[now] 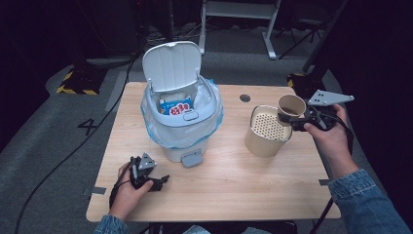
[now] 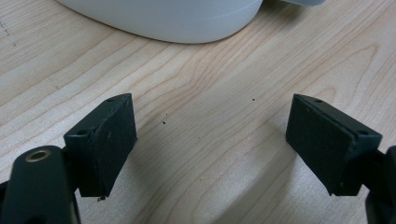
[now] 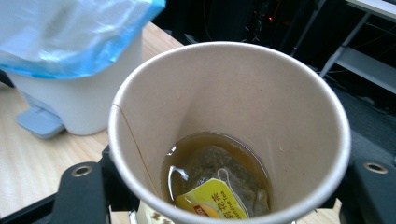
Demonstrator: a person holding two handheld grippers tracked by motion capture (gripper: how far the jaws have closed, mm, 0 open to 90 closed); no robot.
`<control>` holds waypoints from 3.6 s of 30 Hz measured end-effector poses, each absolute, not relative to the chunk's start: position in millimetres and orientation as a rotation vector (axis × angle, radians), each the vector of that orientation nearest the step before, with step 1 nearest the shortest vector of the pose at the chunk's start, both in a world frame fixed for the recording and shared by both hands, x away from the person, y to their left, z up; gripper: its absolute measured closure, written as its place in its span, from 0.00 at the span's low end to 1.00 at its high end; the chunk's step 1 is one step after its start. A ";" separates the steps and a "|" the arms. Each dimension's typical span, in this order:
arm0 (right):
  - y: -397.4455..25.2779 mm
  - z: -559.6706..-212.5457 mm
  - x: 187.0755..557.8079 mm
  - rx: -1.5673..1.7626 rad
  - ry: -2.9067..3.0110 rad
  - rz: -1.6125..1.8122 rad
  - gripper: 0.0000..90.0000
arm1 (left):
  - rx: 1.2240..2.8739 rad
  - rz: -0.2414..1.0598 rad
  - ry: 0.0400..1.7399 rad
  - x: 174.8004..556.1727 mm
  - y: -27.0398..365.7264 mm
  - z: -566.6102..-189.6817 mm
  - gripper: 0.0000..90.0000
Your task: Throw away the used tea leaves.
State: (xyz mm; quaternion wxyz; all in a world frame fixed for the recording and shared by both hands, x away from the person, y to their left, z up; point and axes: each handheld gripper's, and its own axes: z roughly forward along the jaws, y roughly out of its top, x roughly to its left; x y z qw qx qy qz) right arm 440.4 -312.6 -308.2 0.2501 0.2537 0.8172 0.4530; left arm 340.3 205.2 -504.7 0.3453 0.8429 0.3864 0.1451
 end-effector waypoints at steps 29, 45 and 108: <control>-309.9 -330.2 461.4 0.484 2.194 0.775 0.36 | 2.190 0.377 1.003 340.1 205.1 -504.6 0.18; -302.0 -337.1 459.7 0.241 2.131 0.488 0.37 | 2.189 0.377 1.004 340.1 205.1 -504.6 0.18; -250.5 -385.1 436.0 -0.872 1.220 -0.839 0.37 | 2.189 0.377 1.003 340.1 205.1 -504.6 0.19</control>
